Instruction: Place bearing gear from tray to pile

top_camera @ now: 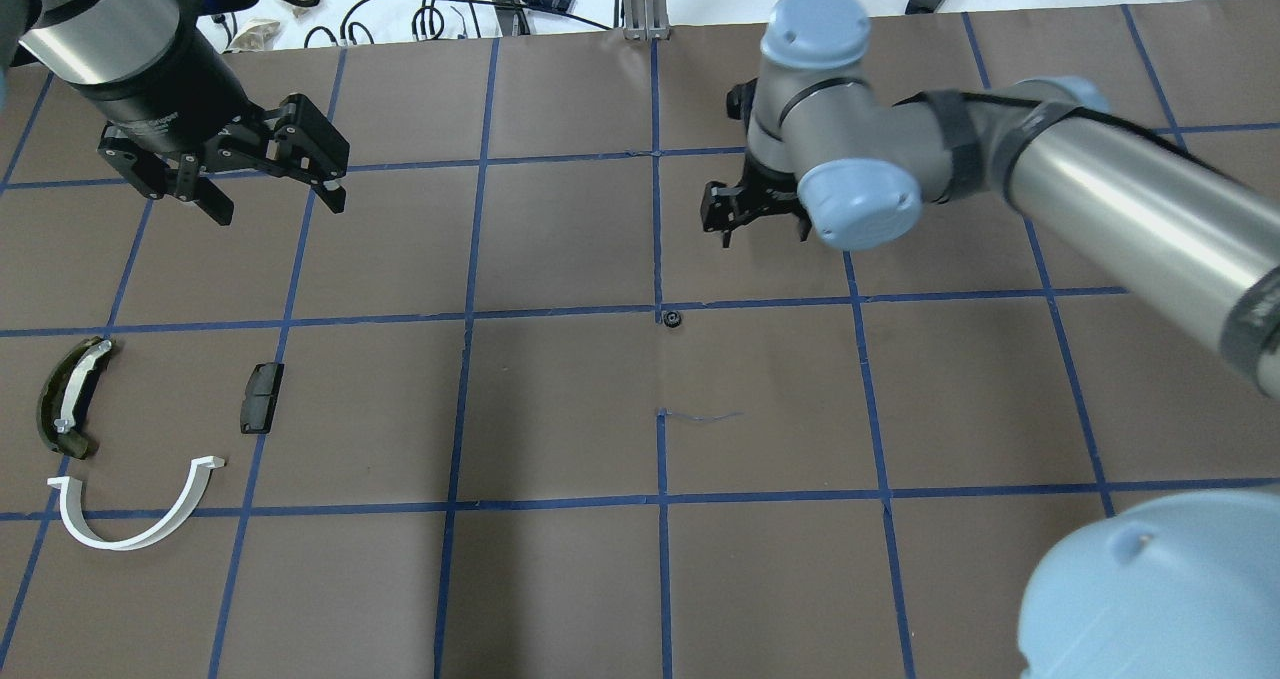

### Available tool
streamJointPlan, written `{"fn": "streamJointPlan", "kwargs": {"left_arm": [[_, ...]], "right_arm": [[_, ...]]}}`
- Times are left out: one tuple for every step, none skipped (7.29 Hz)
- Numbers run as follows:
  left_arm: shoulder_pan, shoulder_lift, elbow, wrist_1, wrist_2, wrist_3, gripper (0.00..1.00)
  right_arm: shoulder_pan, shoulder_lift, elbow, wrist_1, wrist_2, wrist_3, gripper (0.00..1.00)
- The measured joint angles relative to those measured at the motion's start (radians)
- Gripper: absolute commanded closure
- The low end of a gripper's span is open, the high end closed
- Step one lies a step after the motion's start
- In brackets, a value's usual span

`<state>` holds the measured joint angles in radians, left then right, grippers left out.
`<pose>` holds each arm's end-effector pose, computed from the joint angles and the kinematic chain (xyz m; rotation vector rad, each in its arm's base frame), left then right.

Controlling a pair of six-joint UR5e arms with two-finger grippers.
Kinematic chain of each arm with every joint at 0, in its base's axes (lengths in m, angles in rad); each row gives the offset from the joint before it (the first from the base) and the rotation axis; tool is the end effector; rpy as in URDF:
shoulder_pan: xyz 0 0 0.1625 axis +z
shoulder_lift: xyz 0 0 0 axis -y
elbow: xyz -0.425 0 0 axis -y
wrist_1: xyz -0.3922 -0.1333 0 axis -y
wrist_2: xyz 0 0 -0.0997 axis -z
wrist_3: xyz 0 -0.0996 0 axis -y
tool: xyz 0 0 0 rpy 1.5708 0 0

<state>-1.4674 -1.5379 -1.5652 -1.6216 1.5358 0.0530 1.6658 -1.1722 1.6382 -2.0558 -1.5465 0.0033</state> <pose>-0.0869 -0.4880 0.5016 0.0786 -3.1047 -0.0148 0.1936 -0.6013 0.2803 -0.1432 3.1130 -0.0277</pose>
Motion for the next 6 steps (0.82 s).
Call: {"fn": "streamJointPlan", "kwargs": {"left_arm": [[-0.003,-0.012,-0.007,-0.001,-0.012,-0.007,0.00],[-0.013,-0.029,-0.022,0.005,-0.035,-0.033,0.00],[-0.051,-0.056,-0.037,0.062,-0.080,-0.089,0.00],[-0.120,-0.103,-0.049,0.157,-0.127,-0.177,0.00],[-0.195,-0.165,-0.058,0.243,-0.146,-0.274,0.00],[-0.254,-0.230,-0.065,0.324,-0.152,-0.354,0.00]], "right_arm": [[-0.119,-0.030,-0.014,0.044,-0.024,-0.146,0.00],[-0.251,-0.046,-0.019,0.060,-0.040,-0.310,0.00],[-0.381,-0.052,-0.020,0.066,-0.048,-0.456,0.00],[-0.501,-0.050,-0.024,0.064,-0.052,-0.598,0.00],[-0.618,-0.039,-0.033,0.058,-0.053,-0.740,0.00],[-0.723,-0.016,-0.048,0.054,-0.055,-0.852,0.00]]}}
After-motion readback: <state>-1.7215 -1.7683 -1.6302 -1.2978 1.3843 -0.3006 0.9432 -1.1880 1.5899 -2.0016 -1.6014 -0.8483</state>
